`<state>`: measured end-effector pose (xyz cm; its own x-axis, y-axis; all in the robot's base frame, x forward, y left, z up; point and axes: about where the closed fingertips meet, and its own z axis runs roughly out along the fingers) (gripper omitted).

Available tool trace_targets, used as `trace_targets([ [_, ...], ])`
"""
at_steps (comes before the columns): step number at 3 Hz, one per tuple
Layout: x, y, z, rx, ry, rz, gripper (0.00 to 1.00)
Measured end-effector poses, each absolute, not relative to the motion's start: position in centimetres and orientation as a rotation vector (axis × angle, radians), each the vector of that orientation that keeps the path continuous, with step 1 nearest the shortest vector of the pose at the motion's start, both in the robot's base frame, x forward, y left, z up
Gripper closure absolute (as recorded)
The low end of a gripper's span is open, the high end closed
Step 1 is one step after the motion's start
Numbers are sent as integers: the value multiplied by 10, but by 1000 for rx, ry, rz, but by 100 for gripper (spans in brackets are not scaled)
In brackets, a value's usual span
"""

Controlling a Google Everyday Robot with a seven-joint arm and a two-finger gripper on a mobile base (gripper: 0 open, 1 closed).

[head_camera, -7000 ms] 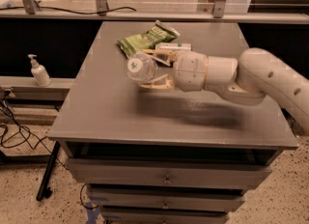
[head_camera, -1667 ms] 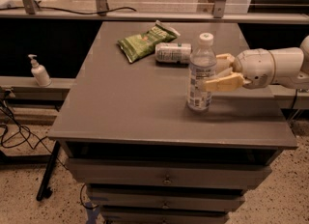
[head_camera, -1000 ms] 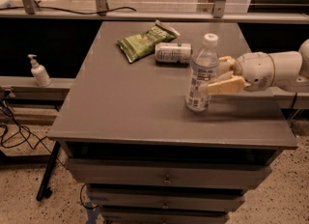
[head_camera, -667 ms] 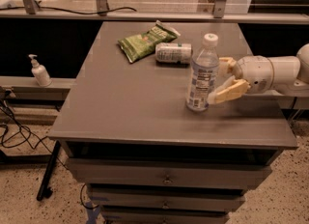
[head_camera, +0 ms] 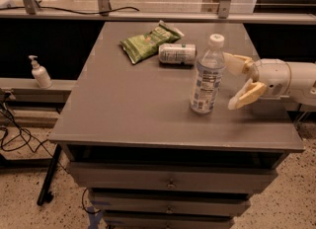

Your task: Place blue plastic bottle upright

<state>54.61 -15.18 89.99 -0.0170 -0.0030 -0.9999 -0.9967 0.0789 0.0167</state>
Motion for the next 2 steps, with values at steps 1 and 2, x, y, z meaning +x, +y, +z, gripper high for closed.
trace_targets([
  [1,543,-193,929,-1044,1229,1024,0],
  [2,527,-253,970,-945,1198,829,0],
])
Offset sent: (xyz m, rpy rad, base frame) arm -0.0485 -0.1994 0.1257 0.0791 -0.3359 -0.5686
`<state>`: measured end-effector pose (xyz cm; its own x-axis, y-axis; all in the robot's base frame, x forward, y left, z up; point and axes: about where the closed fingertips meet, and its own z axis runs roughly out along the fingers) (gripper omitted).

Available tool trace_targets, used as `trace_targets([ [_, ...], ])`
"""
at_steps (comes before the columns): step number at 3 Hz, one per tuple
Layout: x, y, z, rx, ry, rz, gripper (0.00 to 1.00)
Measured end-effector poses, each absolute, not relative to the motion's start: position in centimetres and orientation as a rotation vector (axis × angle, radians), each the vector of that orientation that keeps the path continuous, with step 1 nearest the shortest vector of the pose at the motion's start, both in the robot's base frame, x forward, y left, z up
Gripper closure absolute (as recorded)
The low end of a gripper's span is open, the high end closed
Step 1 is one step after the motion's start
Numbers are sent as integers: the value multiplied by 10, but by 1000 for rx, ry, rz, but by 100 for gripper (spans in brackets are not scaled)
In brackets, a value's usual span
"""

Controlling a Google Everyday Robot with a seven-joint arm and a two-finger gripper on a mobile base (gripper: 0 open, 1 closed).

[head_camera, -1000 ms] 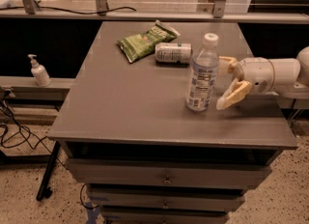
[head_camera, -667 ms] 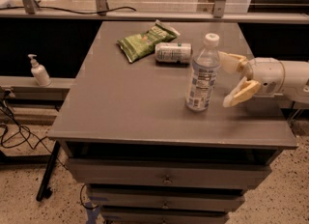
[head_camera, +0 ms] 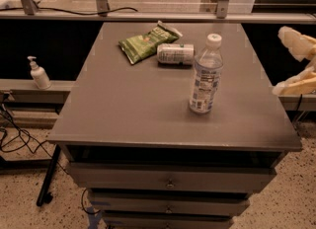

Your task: Place blue plastic bottle upright

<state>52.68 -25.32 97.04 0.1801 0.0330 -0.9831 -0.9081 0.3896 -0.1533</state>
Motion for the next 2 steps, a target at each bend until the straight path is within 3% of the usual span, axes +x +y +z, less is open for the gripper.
trace_targets([
  [2,477,-379,1050,-758,1116,452,0],
])
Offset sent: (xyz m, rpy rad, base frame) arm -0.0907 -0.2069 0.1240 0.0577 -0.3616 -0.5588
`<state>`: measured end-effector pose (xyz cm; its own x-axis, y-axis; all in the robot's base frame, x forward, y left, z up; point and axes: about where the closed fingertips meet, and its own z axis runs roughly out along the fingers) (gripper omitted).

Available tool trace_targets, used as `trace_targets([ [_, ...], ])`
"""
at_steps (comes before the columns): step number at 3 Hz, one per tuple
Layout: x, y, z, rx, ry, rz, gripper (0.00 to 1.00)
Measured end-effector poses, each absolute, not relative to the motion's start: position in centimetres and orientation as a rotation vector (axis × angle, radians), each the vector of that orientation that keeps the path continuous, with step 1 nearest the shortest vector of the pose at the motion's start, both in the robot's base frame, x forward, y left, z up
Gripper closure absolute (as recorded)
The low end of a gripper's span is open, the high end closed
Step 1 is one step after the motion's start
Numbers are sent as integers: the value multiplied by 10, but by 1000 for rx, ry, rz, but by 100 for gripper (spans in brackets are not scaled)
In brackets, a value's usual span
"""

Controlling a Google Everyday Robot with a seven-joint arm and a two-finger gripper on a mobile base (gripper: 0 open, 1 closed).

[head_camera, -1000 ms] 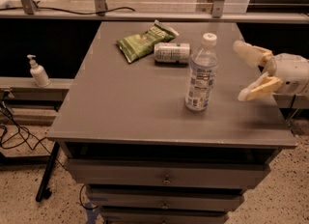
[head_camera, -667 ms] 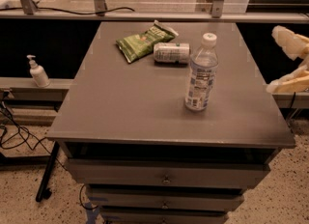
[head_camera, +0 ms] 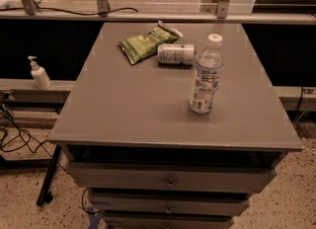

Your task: Place blue plastic bottle upright

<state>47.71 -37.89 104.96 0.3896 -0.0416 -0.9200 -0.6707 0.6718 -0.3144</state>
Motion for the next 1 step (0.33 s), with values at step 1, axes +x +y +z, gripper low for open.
trace_targets([
  [1,473,-386,1053,-748,1110,431,0],
])
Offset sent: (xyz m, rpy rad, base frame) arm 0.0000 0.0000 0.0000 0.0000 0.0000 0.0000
